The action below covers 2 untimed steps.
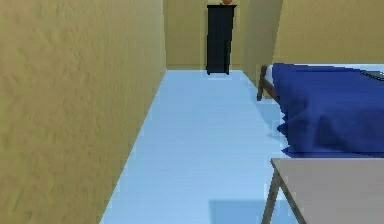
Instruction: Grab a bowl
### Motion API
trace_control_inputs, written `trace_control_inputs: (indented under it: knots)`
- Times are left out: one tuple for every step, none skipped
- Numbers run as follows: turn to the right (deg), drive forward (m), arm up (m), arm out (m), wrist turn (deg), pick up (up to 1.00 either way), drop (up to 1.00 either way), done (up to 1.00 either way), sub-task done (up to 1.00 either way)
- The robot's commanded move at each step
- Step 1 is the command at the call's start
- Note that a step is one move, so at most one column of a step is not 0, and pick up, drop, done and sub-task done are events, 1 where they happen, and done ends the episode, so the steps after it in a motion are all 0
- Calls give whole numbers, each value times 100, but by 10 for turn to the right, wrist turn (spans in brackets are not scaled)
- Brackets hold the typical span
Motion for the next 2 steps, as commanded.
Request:
trace_control_inputs:
  knots:
    - [0,0,50,0,0,0,0,0,0]
    - [0,0,38,0,0,0,0,0,0]
